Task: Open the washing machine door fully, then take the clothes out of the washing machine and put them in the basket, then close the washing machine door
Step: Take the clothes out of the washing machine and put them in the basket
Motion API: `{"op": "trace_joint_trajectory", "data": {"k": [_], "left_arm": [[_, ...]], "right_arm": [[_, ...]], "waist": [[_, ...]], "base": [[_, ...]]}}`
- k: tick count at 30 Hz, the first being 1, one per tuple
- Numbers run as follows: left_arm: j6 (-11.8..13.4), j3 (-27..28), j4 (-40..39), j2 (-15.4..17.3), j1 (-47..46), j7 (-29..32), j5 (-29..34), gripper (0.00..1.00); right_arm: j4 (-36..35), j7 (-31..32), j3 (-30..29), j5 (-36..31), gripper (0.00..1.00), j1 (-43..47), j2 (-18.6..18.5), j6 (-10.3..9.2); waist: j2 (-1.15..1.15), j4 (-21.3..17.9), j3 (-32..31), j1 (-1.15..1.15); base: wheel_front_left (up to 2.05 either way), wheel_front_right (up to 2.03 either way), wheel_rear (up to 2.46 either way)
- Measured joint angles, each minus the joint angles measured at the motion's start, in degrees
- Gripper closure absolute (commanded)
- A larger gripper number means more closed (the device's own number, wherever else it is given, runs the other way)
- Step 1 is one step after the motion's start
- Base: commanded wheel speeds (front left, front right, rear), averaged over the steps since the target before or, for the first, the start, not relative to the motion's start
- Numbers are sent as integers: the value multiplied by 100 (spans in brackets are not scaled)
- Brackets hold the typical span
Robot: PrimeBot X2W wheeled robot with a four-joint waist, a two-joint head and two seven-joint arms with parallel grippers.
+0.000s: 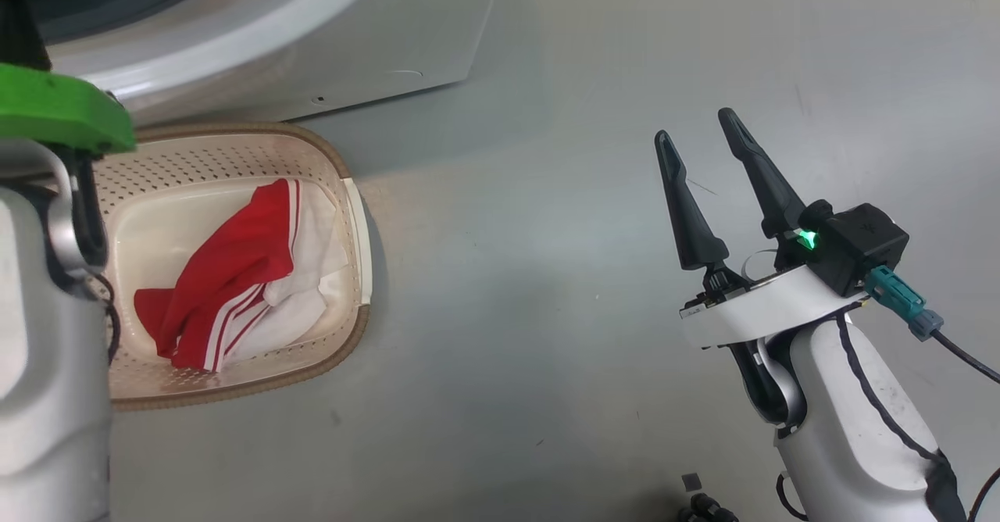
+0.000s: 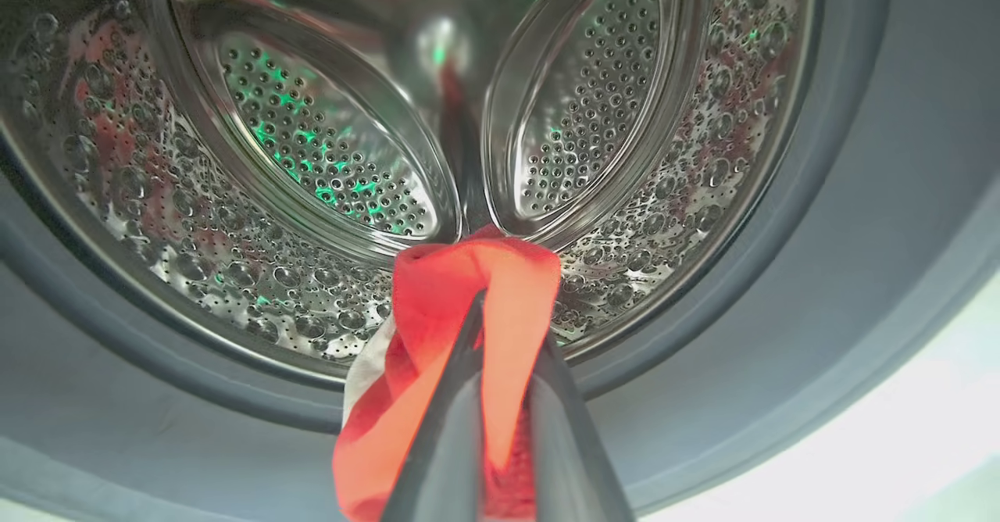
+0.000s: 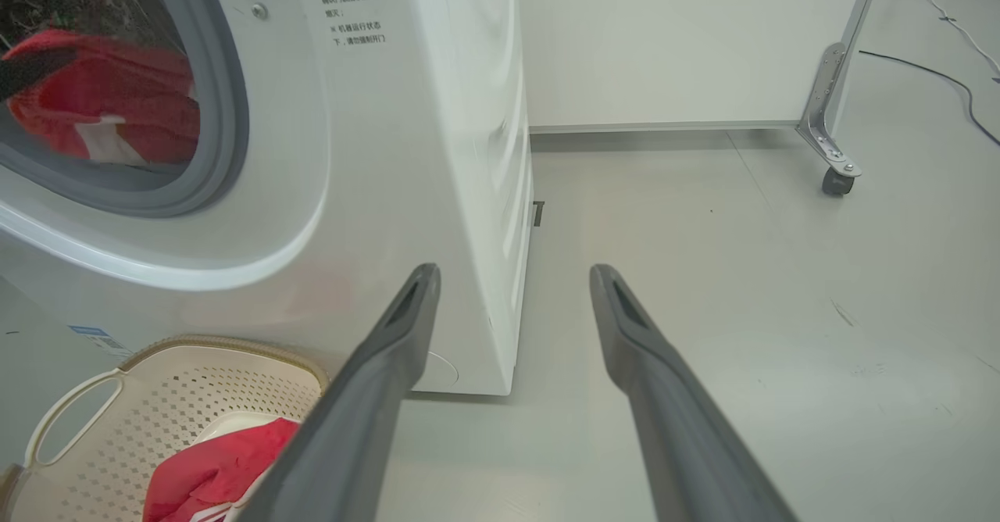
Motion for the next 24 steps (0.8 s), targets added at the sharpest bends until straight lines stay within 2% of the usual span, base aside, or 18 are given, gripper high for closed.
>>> {"op": "trace_joint_trajectory", "data": {"k": [11,13,24], "left_arm": [[2,-112,-320,-390,1058,-912,0,100],[2,-110,-383,-424,1212,-1033,0,100],[2,-315,-740,-578,1912,-1154,-7,100]], "right_arm": [[137,0,-149,-138,0,383,-42,-3],[158,0,-164,-143,0,467,-47,-52],[338,1,-255,-213,0,1060,-97,-145]], "waist": [[0,264,-741,0],[0,302,-893,0],[0,503,-1763,0]], "base": [[0,0,0],[0,0,0],[0,0,0]]}}
